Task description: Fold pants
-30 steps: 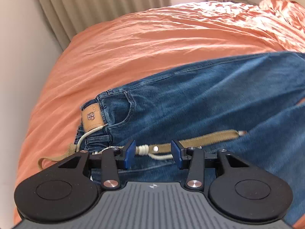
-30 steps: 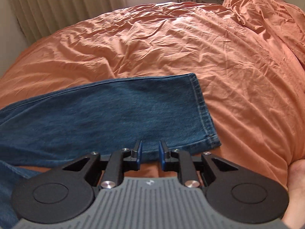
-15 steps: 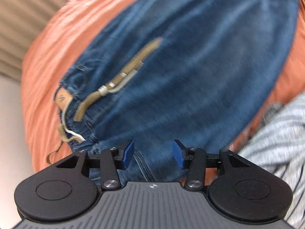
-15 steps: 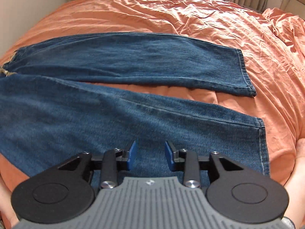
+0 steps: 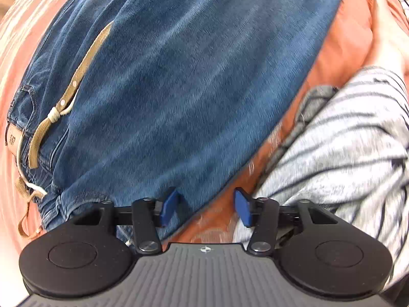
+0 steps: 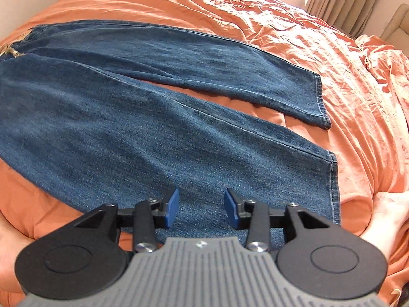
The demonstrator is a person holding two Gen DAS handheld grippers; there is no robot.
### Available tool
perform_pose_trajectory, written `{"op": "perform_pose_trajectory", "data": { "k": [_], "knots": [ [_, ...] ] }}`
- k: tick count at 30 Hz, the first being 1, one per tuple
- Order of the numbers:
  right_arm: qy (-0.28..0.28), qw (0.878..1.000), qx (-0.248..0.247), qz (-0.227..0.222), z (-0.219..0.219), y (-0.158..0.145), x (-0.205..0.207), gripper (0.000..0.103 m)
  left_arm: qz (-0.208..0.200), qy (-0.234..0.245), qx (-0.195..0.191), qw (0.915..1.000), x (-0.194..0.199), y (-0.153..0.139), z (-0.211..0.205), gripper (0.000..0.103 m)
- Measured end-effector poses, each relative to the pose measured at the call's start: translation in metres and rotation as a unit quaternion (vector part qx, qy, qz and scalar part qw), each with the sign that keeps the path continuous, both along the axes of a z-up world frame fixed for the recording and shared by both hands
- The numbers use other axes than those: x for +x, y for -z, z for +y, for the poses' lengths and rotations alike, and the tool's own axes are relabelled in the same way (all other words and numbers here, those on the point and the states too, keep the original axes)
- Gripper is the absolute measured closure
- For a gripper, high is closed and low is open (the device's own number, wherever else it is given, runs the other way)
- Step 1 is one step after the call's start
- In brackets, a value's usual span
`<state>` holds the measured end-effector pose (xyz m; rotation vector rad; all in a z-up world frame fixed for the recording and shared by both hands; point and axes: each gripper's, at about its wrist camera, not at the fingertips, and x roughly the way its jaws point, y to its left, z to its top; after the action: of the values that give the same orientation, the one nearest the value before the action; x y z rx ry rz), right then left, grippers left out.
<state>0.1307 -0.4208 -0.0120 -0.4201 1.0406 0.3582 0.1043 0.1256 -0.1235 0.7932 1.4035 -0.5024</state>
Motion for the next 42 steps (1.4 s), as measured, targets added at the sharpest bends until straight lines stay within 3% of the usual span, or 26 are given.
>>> {"op": "perform_pose_trajectory", "data": {
  "k": [4,7,11,17,21,28,32,34,35,42],
  "knots": [
    [-0.031,0.999,-0.028,-0.007,-0.007,0.001,-0.007,0.067,-0.047,-0.006,0.013,0.9988,-0.009,0.002,-0.012,0.087],
    [-0.053,0.998,-0.045,-0.005,-0.011,0.003,-0.013,0.066,-0.093,-0.017,0.016,0.9954,-0.02,-0.003,-0.016,0.093],
    [-0.114,0.991,-0.074,0.009,-0.008,0.011,-0.026,0.067,-0.158,-0.089,-0.026,0.9831,-0.024,-0.027,-0.006,0.094],
    [-0.204,0.969,-0.142,-0.009,0.008,0.025,-0.056,0.067,-0.244,-0.182,-0.086,0.9488,-0.011,-0.072,0.004,0.096],
    [-0.218,0.958,-0.179,-0.05,0.011,0.032,-0.07,0.067,-0.273,-0.218,-0.109,0.9305,0.0,-0.092,0.005,0.096],
    [-0.217,0.947,-0.215,-0.096,0.006,0.035,-0.076,0.079,-0.298,-0.255,-0.135,0.9099,0.009,-0.107,0.008,0.096],
    [-0.228,0.94,-0.227,-0.112,0.005,0.035,-0.076,0.088,-0.307,-0.264,-0.142,0.9034,0.013,-0.112,0.008,0.096],
    [-0.232,0.938,-0.23,-0.118,0.005,0.035,-0.076,0.094,-0.31,-0.266,-0.145,0.901,0.015,-0.114,0.008,0.096],
    [-0.232,0.937,-0.232,-0.121,0.005,0.035,-0.075,0.102,-0.311,-0.27,-0.147,0.8992,0.017,-0.115,0.008,0.096],
    [-0.203,0.936,-0.229,-0.176,0.008,0.003,-0.045,0.103,-0.336,-0.271,-0.139,0.891,0.028,-0.129,0.007,0.097]
  ]
}}
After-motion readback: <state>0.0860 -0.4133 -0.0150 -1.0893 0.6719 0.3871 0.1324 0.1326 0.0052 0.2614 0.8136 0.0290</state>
